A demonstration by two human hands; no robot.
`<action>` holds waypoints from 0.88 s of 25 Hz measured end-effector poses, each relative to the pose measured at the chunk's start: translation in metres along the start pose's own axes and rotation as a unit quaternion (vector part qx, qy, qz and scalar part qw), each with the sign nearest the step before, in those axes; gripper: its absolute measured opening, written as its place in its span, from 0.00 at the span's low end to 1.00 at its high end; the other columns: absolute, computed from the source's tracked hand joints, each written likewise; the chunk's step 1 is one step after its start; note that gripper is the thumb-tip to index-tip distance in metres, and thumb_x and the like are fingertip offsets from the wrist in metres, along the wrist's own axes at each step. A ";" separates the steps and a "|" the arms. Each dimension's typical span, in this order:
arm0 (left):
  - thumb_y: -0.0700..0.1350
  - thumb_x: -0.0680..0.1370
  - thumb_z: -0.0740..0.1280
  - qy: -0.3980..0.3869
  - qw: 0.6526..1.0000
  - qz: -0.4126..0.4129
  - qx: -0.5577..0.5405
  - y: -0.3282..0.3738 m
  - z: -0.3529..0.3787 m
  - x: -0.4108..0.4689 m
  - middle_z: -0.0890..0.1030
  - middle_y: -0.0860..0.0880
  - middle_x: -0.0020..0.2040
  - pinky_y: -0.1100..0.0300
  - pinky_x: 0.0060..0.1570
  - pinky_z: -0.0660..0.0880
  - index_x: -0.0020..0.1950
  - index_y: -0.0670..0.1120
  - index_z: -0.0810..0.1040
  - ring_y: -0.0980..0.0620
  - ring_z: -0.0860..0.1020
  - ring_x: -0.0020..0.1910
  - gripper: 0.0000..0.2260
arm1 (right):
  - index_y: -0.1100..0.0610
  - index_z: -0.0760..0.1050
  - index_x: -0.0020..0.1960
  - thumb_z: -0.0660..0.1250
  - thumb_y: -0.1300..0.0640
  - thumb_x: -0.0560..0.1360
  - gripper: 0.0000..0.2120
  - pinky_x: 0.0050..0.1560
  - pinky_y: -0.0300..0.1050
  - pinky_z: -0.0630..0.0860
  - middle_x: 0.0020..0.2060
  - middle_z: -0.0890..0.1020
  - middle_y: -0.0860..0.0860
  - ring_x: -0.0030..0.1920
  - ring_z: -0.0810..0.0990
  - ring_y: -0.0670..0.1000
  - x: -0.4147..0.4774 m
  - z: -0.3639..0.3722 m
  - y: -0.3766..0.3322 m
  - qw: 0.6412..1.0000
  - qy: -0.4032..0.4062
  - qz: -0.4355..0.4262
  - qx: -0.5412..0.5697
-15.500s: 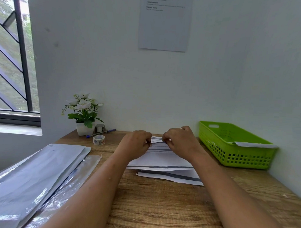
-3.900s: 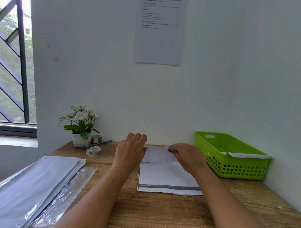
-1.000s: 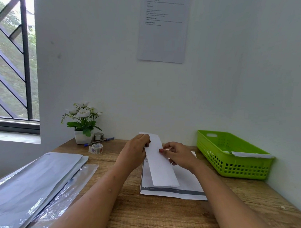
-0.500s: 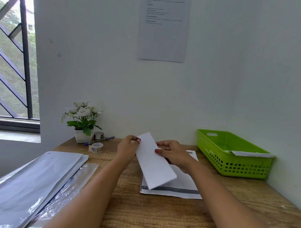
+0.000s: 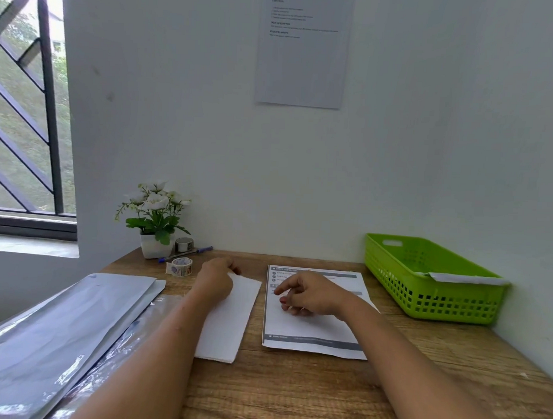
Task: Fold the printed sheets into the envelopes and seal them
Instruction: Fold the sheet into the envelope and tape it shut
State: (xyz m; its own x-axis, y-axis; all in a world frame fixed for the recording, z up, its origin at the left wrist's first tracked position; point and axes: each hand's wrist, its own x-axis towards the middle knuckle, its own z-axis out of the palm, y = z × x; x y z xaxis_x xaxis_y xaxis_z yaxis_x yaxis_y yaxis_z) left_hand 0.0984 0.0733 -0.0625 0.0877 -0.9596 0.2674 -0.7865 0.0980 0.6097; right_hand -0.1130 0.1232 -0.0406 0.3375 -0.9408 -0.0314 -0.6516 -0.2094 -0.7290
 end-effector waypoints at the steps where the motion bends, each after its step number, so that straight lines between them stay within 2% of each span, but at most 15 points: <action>1: 0.29 0.74 0.58 -0.007 1.000 0.008 0.016 -0.002 0.001 0.001 0.78 0.46 0.59 0.61 0.53 0.71 0.52 0.48 0.79 0.48 0.75 0.57 0.18 | 0.56 0.76 0.62 0.63 0.60 0.79 0.13 0.37 0.34 0.74 0.44 0.82 0.51 0.38 0.79 0.45 0.001 0.001 -0.001 1.000 0.005 -0.004 -0.025; 4: 0.32 0.75 0.61 0.012 0.998 0.025 0.060 -0.001 0.006 -0.001 0.78 0.48 0.58 0.60 0.53 0.73 0.51 0.50 0.78 0.49 0.75 0.55 0.15 | 0.53 0.77 0.62 0.65 0.57 0.78 0.13 0.44 0.37 0.75 0.46 0.82 0.51 0.40 0.78 0.44 0.005 0.007 -0.003 0.987 0.049 -0.063 -0.138; 6: 0.37 0.76 0.63 0.066 0.993 0.020 0.091 0.002 0.002 -0.003 0.78 0.49 0.53 0.57 0.50 0.76 0.49 0.50 0.76 0.51 0.75 0.50 0.09 | 0.52 0.76 0.63 0.65 0.53 0.78 0.14 0.53 0.43 0.75 0.51 0.81 0.50 0.46 0.77 0.45 0.005 0.014 -0.009 0.972 0.086 -0.113 -0.186; 8: 0.43 0.78 0.62 0.137 0.983 0.001 0.120 0.006 -0.014 -0.009 0.78 0.49 0.50 0.56 0.45 0.74 0.52 0.49 0.77 0.51 0.75 0.47 0.06 | 0.51 0.75 0.64 0.64 0.51 0.78 0.15 0.55 0.45 0.74 0.56 0.80 0.49 0.50 0.77 0.46 0.001 0.024 -0.018 0.960 0.088 -0.157 -0.213; 9: 0.45 0.78 0.62 0.169 0.977 -0.021 0.125 0.001 -0.023 -0.008 0.77 0.48 0.51 0.55 0.45 0.73 0.54 0.48 0.77 0.49 0.75 0.48 0.07 | 0.51 0.75 0.65 0.64 0.50 0.78 0.16 0.56 0.45 0.74 0.59 0.79 0.49 0.53 0.77 0.46 -0.001 0.029 -0.022 0.952 0.077 -0.178 -0.236; 11: 0.48 0.76 0.64 0.190 0.960 -0.102 0.180 -0.017 -0.043 -0.010 0.77 0.44 0.58 0.49 0.55 0.70 0.58 0.48 0.75 0.43 0.74 0.57 0.12 | 0.51 0.74 0.66 0.63 0.49 0.78 0.17 0.60 0.48 0.73 0.63 0.77 0.49 0.60 0.75 0.49 -0.003 0.039 -0.029 0.931 0.054 -0.210 -0.295; 13: 0.56 0.68 0.73 0.136 0.945 -0.240 0.172 -0.041 -0.061 -0.008 0.71 0.40 0.66 0.37 0.66 0.62 0.66 0.47 0.70 0.37 0.68 0.66 0.29 | 0.50 0.73 0.66 0.63 0.48 0.78 0.18 0.61 0.50 0.73 0.64 0.76 0.50 0.62 0.74 0.50 -0.003 0.043 -0.032 0.915 0.049 -0.226 -0.330; 14: 0.60 0.61 0.77 0.082 0.943 -0.285 0.153 -0.048 -0.065 -0.007 0.70 0.39 0.67 0.37 0.67 0.62 0.68 0.45 0.69 0.36 0.67 0.66 0.41 | 0.50 0.73 0.66 0.62 0.47 0.78 0.18 0.60 0.50 0.73 0.64 0.77 0.50 0.62 0.74 0.50 -0.003 0.043 -0.032 0.913 0.055 -0.231 -0.330; 15: 0.62 0.57 0.78 0.014 0.941 -0.309 0.136 -0.056 -0.069 -0.008 0.71 0.40 0.66 0.44 0.65 0.67 0.68 0.44 0.70 0.38 0.70 0.64 0.46 | 0.50 0.74 0.66 0.62 0.47 0.78 0.18 0.60 0.50 0.74 0.63 0.77 0.50 0.62 0.75 0.50 -0.003 0.042 -0.032 0.914 0.061 -0.235 -0.326; 16: 0.61 0.61 0.77 -0.049 0.940 -0.297 0.162 -0.053 -0.074 -0.011 0.73 0.42 0.65 0.53 0.60 0.70 0.68 0.43 0.71 0.42 0.72 0.61 0.41 | 0.50 0.74 0.65 0.62 0.47 0.78 0.18 0.60 0.51 0.74 0.63 0.77 0.50 0.61 0.75 0.51 -0.004 0.040 -0.032 0.914 0.065 -0.236 -0.325; 18: 0.56 0.74 0.69 -0.119 0.926 -0.278 0.226 -0.047 -0.082 -0.019 0.75 0.45 0.64 0.59 0.57 0.70 0.67 0.42 0.72 0.48 0.73 0.60 0.27 | 0.51 0.74 0.65 0.61 0.47 0.79 0.18 0.59 0.51 0.74 0.63 0.77 0.51 0.61 0.75 0.52 -0.005 0.036 -0.030 0.907 0.068 -0.235 -0.342; 20: 0.55 0.77 0.66 -0.105 0.919 -0.289 0.245 -0.043 -0.084 -0.024 0.74 0.46 0.64 0.60 0.58 0.69 0.66 0.42 0.72 0.49 0.73 0.61 0.23 | 0.52 0.74 0.66 0.61 0.47 0.79 0.18 0.59 0.52 0.74 0.63 0.77 0.52 0.61 0.75 0.53 -0.005 0.033 -0.026 0.898 0.074 -0.237 -0.362; 22: 0.55 0.74 0.69 -0.112 0.915 -0.307 0.234 -0.064 -0.091 -0.012 0.75 0.46 0.63 0.59 0.59 0.70 0.65 0.43 0.73 0.48 0.73 0.61 0.25 | 0.52 0.74 0.65 0.60 0.47 0.79 0.18 0.59 0.52 0.75 0.62 0.78 0.53 0.61 0.75 0.53 -0.003 0.032 -0.023 0.896 0.078 -0.239 -0.365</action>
State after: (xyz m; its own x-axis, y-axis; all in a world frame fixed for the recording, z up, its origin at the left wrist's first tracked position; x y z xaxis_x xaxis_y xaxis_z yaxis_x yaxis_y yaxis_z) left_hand 0.2033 0.1023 -0.0364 0.5157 -0.8306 -0.2102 -0.8111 -0.5523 0.1926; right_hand -0.0768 0.1397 -0.0457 0.6345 -0.7108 0.3036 -0.7480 -0.6637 0.0094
